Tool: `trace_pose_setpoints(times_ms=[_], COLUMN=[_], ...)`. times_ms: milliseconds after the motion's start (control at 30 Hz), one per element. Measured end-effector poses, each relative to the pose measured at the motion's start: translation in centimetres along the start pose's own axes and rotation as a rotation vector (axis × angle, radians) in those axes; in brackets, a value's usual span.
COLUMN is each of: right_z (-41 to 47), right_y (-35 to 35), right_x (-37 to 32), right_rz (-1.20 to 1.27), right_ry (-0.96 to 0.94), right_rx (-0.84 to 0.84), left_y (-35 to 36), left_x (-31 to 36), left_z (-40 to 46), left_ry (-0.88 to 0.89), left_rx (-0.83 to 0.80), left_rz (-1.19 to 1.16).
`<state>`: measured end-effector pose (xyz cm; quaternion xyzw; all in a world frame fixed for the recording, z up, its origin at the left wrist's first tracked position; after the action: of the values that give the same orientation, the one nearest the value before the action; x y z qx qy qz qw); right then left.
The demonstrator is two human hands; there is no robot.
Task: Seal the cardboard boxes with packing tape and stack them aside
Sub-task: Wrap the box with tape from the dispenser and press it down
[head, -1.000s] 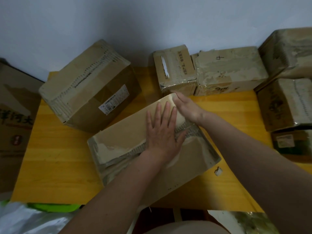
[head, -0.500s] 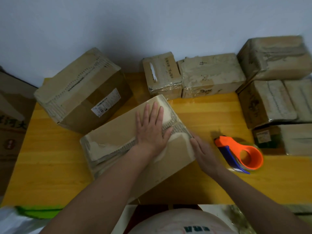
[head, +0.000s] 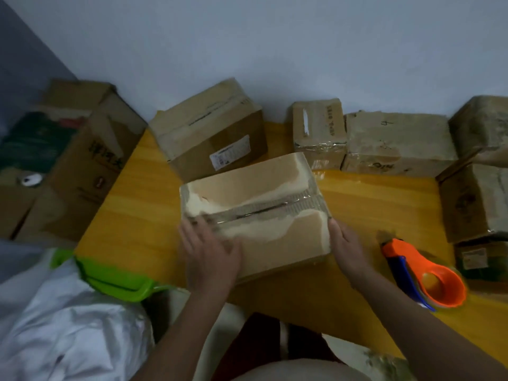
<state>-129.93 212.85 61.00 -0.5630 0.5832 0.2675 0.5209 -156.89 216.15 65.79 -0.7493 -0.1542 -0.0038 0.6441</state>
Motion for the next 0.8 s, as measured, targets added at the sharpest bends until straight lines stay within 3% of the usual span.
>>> trace_pose_setpoints(times_ms=[100,233,367,467,567,667,800], right_z=[0.1,0.7,2.0,2.7,3.4,4.3,6.0], right_y=[3.8,7.5,9.1,11.4,14.2,16.7,19.7], right_x=[-1.3,-3.3,-4.3,-5.2,-6.2,-6.9,-8.1], right_rz=[-0.065,-0.085,-0.042,0.077,-0.127,-0.331,-0.399], right_ry=[-0.014,-0.013,0.066,0.141,0.092,0.093,0.152], right_rx=[-0.149,-0.224,-0.268,-0.443,-0.567,-0.511,-0.466], left_y=[-0.3,-1.5,-1.7,-2.6,-3.4,-4.1,-5.4], left_x=[-3.5,-5.8,-6.4,-7.9,-9.7,-10.8,-10.8], left_z=[-0.5,2.1,5.2,9.3,13.9,18.3,23.5], left_ry=[-0.214,-0.282,-0.149,-0.076,-0.009,0.090,0.175], left_rx=[0.004,-0.030,-0.006,0.024,0.017,0.020,0.022], left_rz=[-0.059,-0.006,0.069,0.110,0.132,0.133,0.104])
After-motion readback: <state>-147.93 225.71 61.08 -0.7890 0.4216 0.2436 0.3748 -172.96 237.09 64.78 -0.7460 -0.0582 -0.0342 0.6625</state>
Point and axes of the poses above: each hand's wrist, its own z-axis towards the middle knuckle, its own y-axis out of the palm, x = y × z, the point moved 5 cm from there along z, towards the middle knuckle
